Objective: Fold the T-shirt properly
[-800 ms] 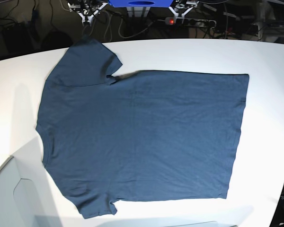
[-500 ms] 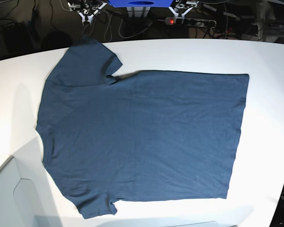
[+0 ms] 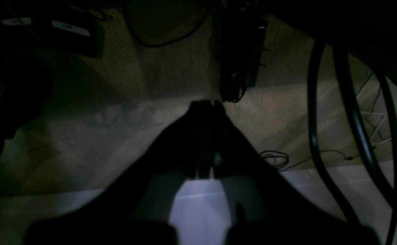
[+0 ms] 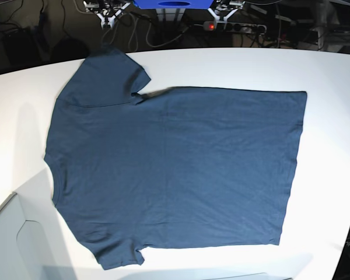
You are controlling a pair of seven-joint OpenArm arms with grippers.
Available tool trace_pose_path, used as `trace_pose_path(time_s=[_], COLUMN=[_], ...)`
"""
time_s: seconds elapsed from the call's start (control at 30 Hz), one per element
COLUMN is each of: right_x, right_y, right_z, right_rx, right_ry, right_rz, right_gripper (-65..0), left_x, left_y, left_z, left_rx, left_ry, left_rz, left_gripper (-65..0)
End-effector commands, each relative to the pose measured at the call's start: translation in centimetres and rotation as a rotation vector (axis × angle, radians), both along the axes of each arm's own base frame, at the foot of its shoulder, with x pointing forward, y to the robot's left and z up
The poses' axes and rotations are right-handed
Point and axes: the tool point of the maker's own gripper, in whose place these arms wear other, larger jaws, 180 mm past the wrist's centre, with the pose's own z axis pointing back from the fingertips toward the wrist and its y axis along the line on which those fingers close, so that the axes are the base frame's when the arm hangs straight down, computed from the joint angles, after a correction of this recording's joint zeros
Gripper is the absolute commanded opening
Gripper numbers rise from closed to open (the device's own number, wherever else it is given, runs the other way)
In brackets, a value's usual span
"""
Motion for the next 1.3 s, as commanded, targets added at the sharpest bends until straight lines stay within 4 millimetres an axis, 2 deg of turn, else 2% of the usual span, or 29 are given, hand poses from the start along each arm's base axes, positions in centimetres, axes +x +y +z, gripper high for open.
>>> trace_pose_path(time_s=[0.0, 0.5, 0.6, 0.67, 0.77, 0.83, 0.87, 1.07, 1.13, 1.27], right_x=[-0.4, -0.5, -1.2, -1.7, -1.8, -1.9, -1.9, -4.2, -4.9, -4.8], right_y=[0.2, 0.2, 0.2, 0.0, -0.9, -0.8, -1.2, -1.5, -1.9, -1.8], right_z=[0.1, 0.1, 0.2, 0.3, 0.7, 1.3, 1.7, 4.8, 6.3, 9.5], right_rx=[0.02, 0.02, 0.021, 0.018, 0.005, 0.008, 0.003, 0.003, 0.002, 0.009], right_ry=[0.008, 0.01, 0.016, 0.019, -0.03, -0.056, -0.072, -0.134, -0.161, -0.23], right_rz=[0.006, 0.006, 0.007, 0.007, 0.016, 0.023, 0.029, 0.057, 0.075, 0.1], right_gripper=[-65.0, -65.0, -65.0, -65.0, -65.0, -65.0, -65.0, -65.0, -65.0, -65.0], left_x=[-0.4, -0.4, -0.8, -2.0, -2.0, -2.1, -2.0, -3.2, -3.6, -3.4], left_y=[0.2, 0.2, 0.2, 1.0, 2.1, 2.5, 3.4, 5.4, 5.8, 6.1], left_z=[0.0, 0.0, 0.1, 0.3, 0.7, 1.2, 1.6, 4.1, 5.3, 7.8], left_rx=[0.004, 0.004, 0.004, 0.016, 0.028, 0.03, 0.042, 0.058, 0.057, 0.049], left_ry=[0.006, 0.006, 0.012, 0.024, -0.009, -0.038, -0.058, -0.123, -0.147, -0.209], left_rz=[-0.002, -0.002, -0.003, -0.002, -0.01, -0.018, -0.026, -0.07, -0.089, -0.125], left_gripper=[-65.0, -65.0, -65.0, -65.0, -65.0, -65.0, -65.0, -65.0, -65.0, -65.0])
